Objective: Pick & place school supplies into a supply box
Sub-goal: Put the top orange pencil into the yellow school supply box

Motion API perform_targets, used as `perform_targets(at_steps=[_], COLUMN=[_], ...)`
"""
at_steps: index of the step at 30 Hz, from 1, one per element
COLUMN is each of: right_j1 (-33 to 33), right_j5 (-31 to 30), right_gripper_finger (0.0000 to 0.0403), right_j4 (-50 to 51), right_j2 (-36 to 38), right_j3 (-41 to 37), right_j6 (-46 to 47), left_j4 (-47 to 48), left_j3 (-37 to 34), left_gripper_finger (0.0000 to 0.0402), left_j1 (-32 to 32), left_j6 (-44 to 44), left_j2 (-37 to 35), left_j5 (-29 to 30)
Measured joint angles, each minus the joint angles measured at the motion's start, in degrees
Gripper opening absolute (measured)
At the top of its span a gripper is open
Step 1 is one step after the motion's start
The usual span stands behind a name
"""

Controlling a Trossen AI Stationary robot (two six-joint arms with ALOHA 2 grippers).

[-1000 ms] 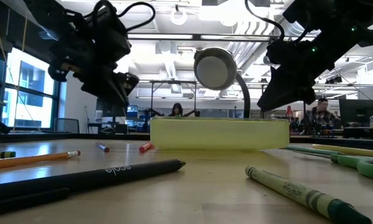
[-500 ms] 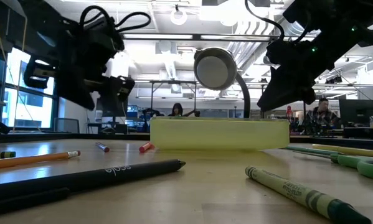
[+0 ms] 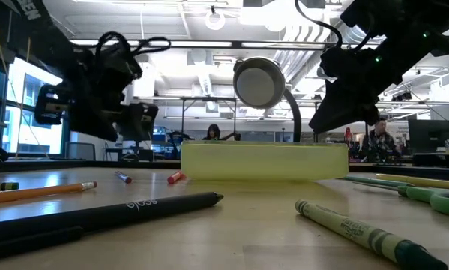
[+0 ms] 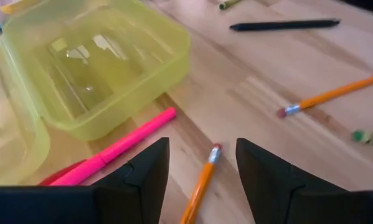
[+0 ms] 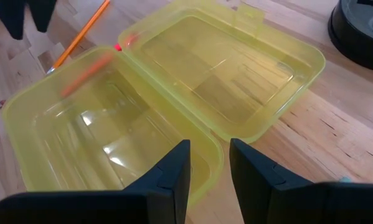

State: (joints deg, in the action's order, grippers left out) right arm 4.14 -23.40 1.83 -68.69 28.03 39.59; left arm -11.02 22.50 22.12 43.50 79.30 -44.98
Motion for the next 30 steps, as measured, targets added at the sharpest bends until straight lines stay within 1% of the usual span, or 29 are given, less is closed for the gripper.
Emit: perform_targets(at_steps=[4,6,11,14,19,26,30], right_j1=[0.02,0.0,0.02,0.0,0.01,0.02,0.02], right_j5=[0.0,0.0,0.0,0.0,0.0,0.0,0.0], right_gripper_finger=[0.0092,0.0092,0.0092,0.0092,0.0092,0.0092,0.0092], right_j4=[0.0,0.02,0.02,0.02,0.02,0.02,0.02], right_j2=[0.0,0.0,0.0,0.0,0.0,0.0,0.0], right_j3=[0.0,-0.02,0.0,0.0,0.0,-0.01,-0.02], right_j6=[0.0,0.0,0.0,0.0,0.0,0.0,0.0], left_j4=[-5.97,-8.44,-11.71,-12.53,-12.83,-14.65,-18.68], left_j3=[-0.91,-0.87,-0.87,-0.87,-0.87,-0.7,-0.71], left_gripper_finger=[0.0216,0.0216,0.0216,0.0216,0.0216,0.0216,0.0216], left_j1=[0.53,0.91,1.19,1.19,1.17,1.32,1.3], left_j6=[1.48,1.57,1.69,1.98,4.82,7.5,6.72], left_j2=[4.18,6.43,12.28,14.18,15.78,19.97,22.84], left_j5=[-0.1,-1.22,-2.05,-1.86,-2.12,-5.79,-8.08])
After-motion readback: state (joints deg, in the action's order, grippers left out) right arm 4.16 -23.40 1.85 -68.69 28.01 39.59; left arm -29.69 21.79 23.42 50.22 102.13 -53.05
